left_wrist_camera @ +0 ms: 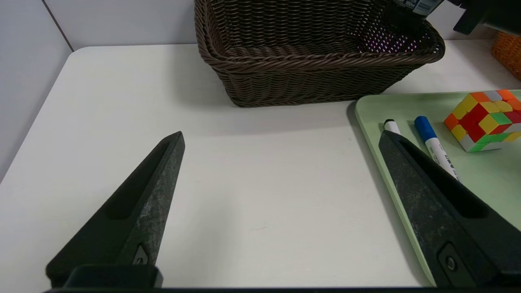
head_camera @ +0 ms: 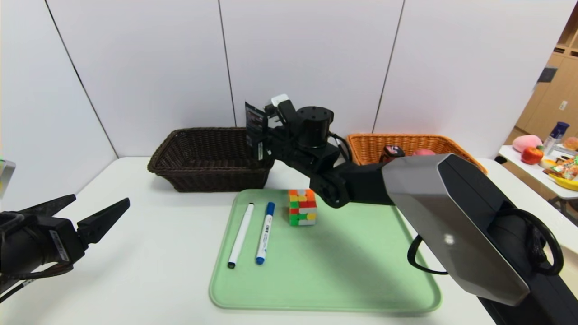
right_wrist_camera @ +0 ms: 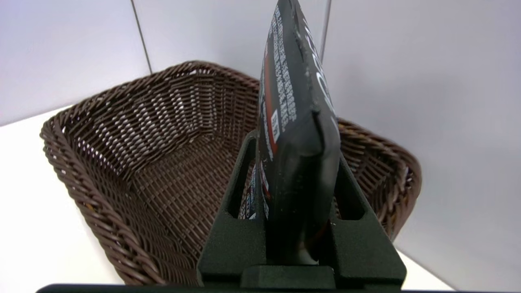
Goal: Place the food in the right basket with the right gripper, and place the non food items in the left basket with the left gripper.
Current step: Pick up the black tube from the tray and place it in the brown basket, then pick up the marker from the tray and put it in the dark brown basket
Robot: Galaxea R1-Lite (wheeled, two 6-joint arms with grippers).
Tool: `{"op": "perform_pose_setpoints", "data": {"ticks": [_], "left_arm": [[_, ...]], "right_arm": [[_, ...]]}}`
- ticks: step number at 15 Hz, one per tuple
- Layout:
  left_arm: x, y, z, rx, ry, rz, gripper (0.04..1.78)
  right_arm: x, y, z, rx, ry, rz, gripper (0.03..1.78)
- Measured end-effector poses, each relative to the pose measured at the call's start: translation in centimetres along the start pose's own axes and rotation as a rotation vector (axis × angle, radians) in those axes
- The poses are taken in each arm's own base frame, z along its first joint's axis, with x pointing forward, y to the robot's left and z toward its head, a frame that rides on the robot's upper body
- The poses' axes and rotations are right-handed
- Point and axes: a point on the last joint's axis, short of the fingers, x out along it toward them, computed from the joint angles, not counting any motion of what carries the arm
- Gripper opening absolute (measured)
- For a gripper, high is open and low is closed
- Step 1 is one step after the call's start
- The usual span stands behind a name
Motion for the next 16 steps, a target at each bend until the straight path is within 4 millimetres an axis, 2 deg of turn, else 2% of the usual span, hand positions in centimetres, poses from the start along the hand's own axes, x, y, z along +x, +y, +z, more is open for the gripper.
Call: {"op": "perform_pose_setpoints", "data": {"ticks": [3,4,7,11,13,16], "left_arm": [[0.1,0.0,0.0,-0.002,0.000,-0.001,1.69],[0.1,0.0,0.0,-0.002,0.001,0.000,1.69],[0.1,0.0,0.0,-0.002,0.001,0.000,1.69],[0.1,0.0,0.1,-0.003,0.001,0.000,1.69],[0.2,0.0,0.2,-0.002,-0.003,-0.001,1.69],[0.5,0.0,0.7,-0.001,-0.011,-0.001,1.69]], "right_arm": [[0.1,0.0,-0.6,0.003,0.016,0.019,0.35],[0.1,0.1,-0.7,0.002,0.019,0.021,0.43],[0.2,0.1,-0.7,0.000,0.006,0.039,0.84],[0.1,0.1,-0.6,-0.001,0.001,0.047,1.19],[-0.1,-0.4,0.2,-0.008,-0.010,0.033,1.31],[-1.3,-2.3,3.3,-0.048,-0.034,-0.039,1.43]]}}
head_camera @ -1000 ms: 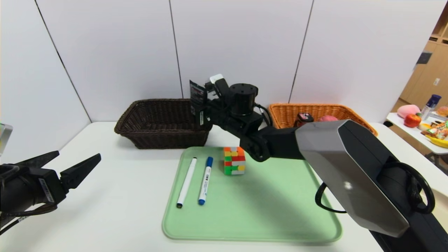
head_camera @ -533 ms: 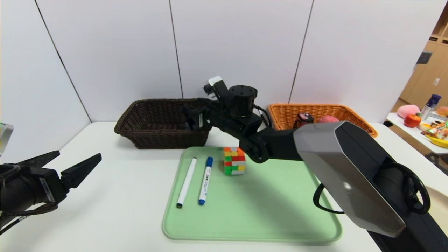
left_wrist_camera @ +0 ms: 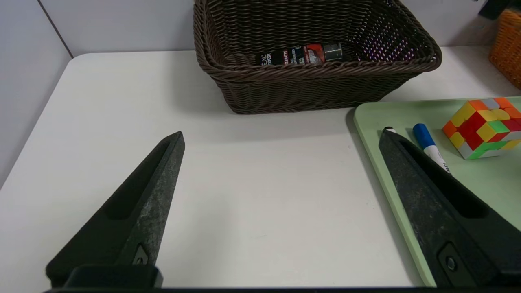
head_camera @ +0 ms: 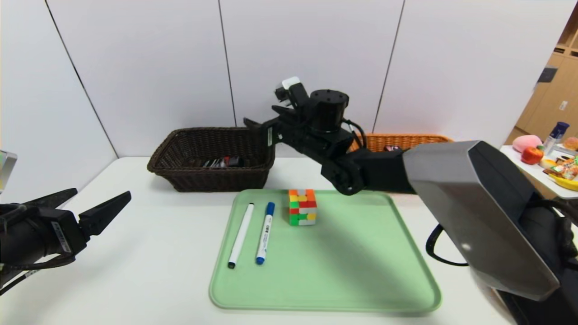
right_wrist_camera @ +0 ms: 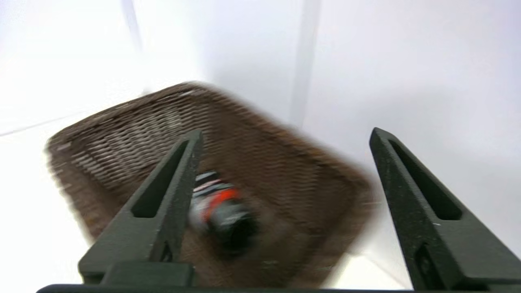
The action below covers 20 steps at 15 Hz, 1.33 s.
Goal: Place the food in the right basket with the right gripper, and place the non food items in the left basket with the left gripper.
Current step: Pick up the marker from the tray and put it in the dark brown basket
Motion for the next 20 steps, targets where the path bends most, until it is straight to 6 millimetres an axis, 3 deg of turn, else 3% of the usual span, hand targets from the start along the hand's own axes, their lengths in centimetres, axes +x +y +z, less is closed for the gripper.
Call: {"op": "perform_pose_setpoints", "data": {"ticks": [2,5,8,13,17,20], "left_arm": [[0.2,0.0,0.2,0.000,-0.003,-0.001,1.69],[0.5,0.1,0.2,-0.001,0.005,0.000,1.69],[0.9,0.1,0.3,-0.001,0.003,-0.001,1.69],[1.5,0.2,0.5,-0.001,-0.005,-0.001,1.69],[1.7,0.2,0.4,-0.002,0.004,0.000,1.69],[1.8,0.2,0.3,-0.005,0.011,-0.002,1.69]], "right_arm": [[-1.4,-1.7,1.6,-0.035,0.024,-0.071,1.49],[-5.1,-4.3,3.0,-0.089,0.116,-0.152,1.56],[-10.5,-7.7,5.1,-0.131,0.187,-0.292,1.61],[-21.4,-12.2,8.1,-0.164,0.261,-0.551,1.66],[-29.8,-12.6,9.9,-0.175,0.285,-0.719,1.68],[-34.6,-9.9,10.1,-0.158,0.321,-0.763,1.69]]}}
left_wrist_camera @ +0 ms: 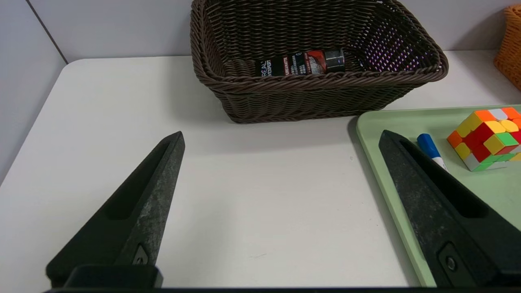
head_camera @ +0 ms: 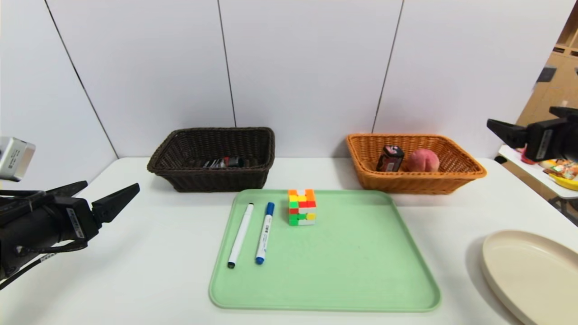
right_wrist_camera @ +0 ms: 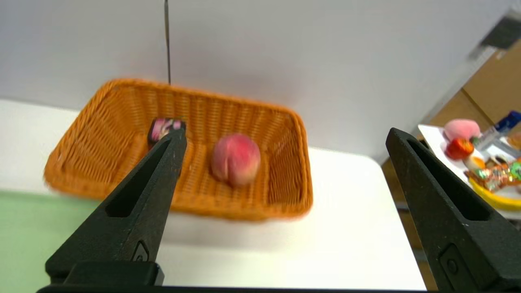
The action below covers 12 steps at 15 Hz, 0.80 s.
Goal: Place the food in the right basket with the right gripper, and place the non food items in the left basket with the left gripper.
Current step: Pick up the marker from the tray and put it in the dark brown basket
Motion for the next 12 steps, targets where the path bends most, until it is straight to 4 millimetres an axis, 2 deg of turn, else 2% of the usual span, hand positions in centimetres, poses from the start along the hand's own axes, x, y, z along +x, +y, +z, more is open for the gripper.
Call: {"op": "perform_pose_setpoints", "data": {"ticks": [2,5,8,12], "left_arm": [[0.2,-0.4,-0.1,0.001,0.009,-0.025,1.69],[1.7,-1.9,1.3,0.012,-0.010,-0.085,1.69],[4.4,-4.5,3.8,0.031,-0.004,-0.127,1.69],[7.1,-8.3,6.4,0.054,0.209,-0.212,1.69]], "right_arm": [[-2.9,0.1,-1.6,0.016,0.037,0.009,1.69],[-5.9,0.4,-3.3,0.036,0.054,0.016,1.69],[-7.3,0.6,-4.3,0.042,0.057,0.018,1.69],[-7.9,0.9,-5.0,0.041,0.067,0.041,1.69]]}}
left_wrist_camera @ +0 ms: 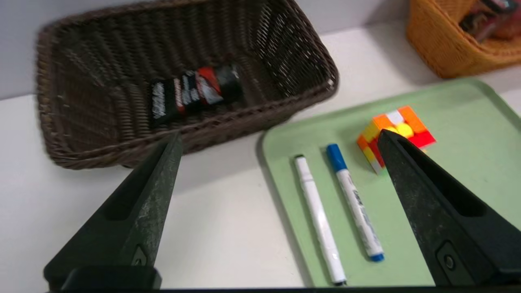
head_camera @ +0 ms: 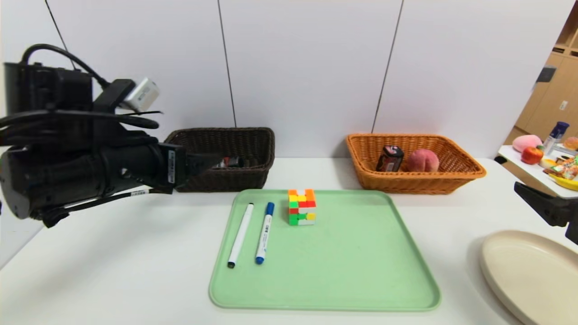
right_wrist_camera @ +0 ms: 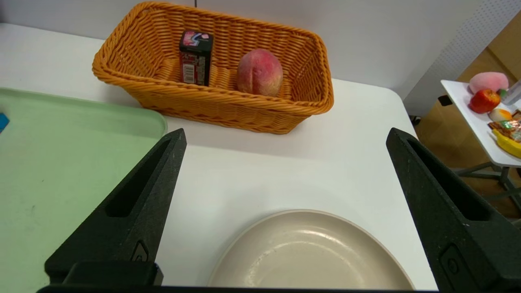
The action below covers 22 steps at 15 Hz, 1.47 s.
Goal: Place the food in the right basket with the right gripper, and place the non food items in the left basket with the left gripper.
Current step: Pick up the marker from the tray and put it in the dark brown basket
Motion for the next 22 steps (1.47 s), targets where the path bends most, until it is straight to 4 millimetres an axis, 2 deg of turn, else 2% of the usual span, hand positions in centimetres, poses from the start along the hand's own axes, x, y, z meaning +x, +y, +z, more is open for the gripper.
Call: {"op": "perform_pose_setpoints", "data": {"ticks": [2,5,10,12,15,19,22], "left_arm": [[1.1,-1.6,0.5,0.002,0.176,-0.038,1.69],[2.9,-3.9,0.0,-0.003,0.415,-0.071,1.69],[6.8,-6.8,-2.0,-0.064,0.534,-0.044,1.69],[8.2,-7.0,-2.8,-0.059,0.542,-0.021,1.69],[9.4,-6.2,-3.5,-0.065,0.570,0.009,1.69],[10.2,-4.7,-4.0,-0.083,0.591,0.052,1.69],[10.5,-4.4,-4.3,-0.092,0.602,0.063,1.69]], "right_arm": [[-0.2,0.1,-0.5,0.000,0.010,0.005,1.69],[-0.5,0.3,-1.3,-0.002,0.032,0.010,1.69],[-0.6,0.4,-1.9,-0.004,0.048,0.024,1.69],[-0.7,0.4,-2.0,-0.004,0.049,0.028,1.69],[-0.7,0.5,-2.2,-0.005,0.054,0.034,1.69],[-0.7,0.6,-2.6,-0.005,0.067,0.048,1.69],[-0.8,0.6,-2.8,-0.006,0.070,0.051,1.69]]}}
